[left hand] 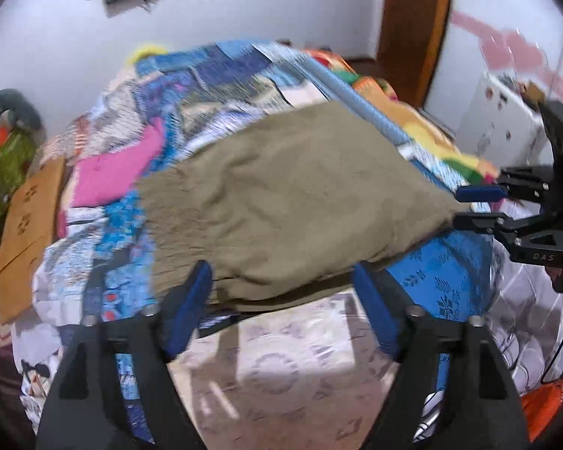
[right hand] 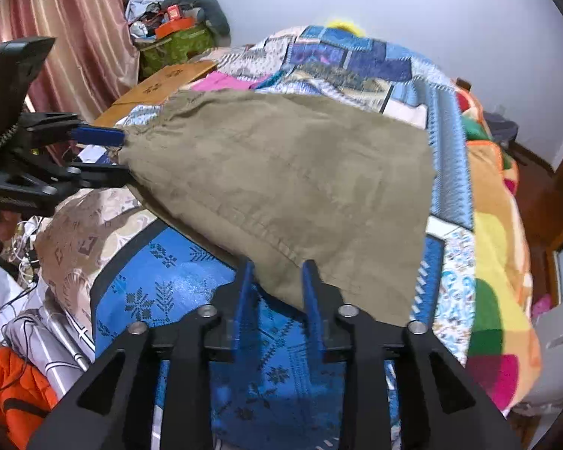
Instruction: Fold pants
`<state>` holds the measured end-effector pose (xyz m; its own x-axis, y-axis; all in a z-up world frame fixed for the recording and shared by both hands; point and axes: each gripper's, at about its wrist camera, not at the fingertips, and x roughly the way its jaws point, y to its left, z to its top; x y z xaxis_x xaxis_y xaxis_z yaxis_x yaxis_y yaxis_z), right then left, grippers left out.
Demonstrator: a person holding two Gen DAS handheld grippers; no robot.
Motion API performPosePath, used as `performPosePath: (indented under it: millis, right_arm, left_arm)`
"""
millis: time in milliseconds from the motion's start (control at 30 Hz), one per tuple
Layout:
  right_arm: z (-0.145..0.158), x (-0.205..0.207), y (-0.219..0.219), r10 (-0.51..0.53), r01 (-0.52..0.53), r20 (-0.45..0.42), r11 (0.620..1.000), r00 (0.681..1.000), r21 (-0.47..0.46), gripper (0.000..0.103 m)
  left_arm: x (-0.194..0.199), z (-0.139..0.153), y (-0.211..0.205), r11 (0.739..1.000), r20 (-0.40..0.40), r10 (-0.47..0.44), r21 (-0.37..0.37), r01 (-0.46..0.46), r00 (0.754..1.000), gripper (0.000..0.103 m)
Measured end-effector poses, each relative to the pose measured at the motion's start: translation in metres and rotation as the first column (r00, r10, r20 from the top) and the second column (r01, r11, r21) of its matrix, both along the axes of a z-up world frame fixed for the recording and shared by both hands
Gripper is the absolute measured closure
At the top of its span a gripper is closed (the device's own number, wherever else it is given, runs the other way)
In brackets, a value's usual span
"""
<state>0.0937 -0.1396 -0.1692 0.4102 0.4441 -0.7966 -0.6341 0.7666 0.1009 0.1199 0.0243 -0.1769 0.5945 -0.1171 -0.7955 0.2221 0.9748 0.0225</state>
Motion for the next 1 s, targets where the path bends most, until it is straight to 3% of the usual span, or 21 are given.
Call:
performPosePath:
  millis: [133, 300, 500, 567, 633, 700, 833, 900, 933, 967, 1000]
  right_arm:
    - [0.017, 0.0, -0.004, -0.022, 0.021, 0.023, 0.998, 0.999, 0.053, 0.069]
    - [0.023, 0.012, 0.011, -0.038, 0.038, -0.003, 0.988, 0.999, 0.147, 0.069]
    - [-0.011, 0.025, 0.042, -0.04, 0.051, -0.079, 0.988, 0.996, 0.146, 0.069]
    - [-0.028, 0.026, 0.04, -0.065, 0.076, -0.103, 0.99, 0.993, 0.114, 0.069]
    - [-0.035, 0.024, 0.024, -0.09, 0.112, -0.125, 0.977, 0.988, 0.179, 0.069]
    - [-0.037, 0.02, 0.009, -0.124, 0.146, -0.131, 0.974, 0.984, 0.175, 0.069]
    - [-0.043, 0.015, -0.024, -0.191, 0.215, -0.157, 0.964, 0.969, 0.154, 0.073]
    - [-0.043, 0.012, -0.034, -0.21, 0.23, -0.15, 0.965, 0.966, 0.128, 0.092]
    - [-0.044, 0.011, -0.038, -0.213, 0.23, -0.148, 0.967, 0.966, 0.112, 0.094]
    - [-0.045, 0.009, -0.041, -0.218, 0.233, -0.144, 0.967, 0.965, 0.101, 0.094]
    - [-0.045, 0.008, -0.042, -0.239, 0.249, -0.125, 0.966, 0.963, 0.069, 0.087]
  left_arm:
    - [0.002, 0.013, 0.031, 0.995, 0.024, 0.098, -0.035, -0.097, 0.995, 0.02]
    - [0.025, -0.002, 0.052, 0.982, -0.011, 0.186, -0.032, -0.186, 0.983, 0.02]
    - [0.036, -0.05, 0.064, 0.975, -0.1, 0.22, 0.0, -0.221, 0.97, 0.018]
    - [0.031, -0.059, 0.071, 0.973, -0.109, 0.221, -0.045, -0.227, 0.969, 0.017]
    - [0.027, -0.061, 0.08, 0.962, -0.12, 0.24, -0.106, -0.253, 0.963, 0.016]
    - [0.027, -0.063, 0.082, 0.956, -0.123, 0.252, -0.123, -0.267, 0.96, 0.014]
    - [0.024, -0.062, 0.074, 0.963, -0.086, 0.25, -0.076, -0.257, 0.964, 0.014]
    - [0.023, -0.062, 0.069, 0.967, -0.062, 0.25, -0.035, -0.253, 0.966, 0.013]
    - [0.023, -0.062, 0.067, 0.967, -0.055, 0.254, -0.021, -0.255, 0.966, 0.011]
    - [0.023, -0.063, 0.066, 0.966, -0.05, 0.256, -0.01, -0.257, 0.965, 0.01]
    - [0.023, -0.063, 0.067, 0.967, -0.049, 0.256, -0.008, -0.256, 0.966, 0.01]
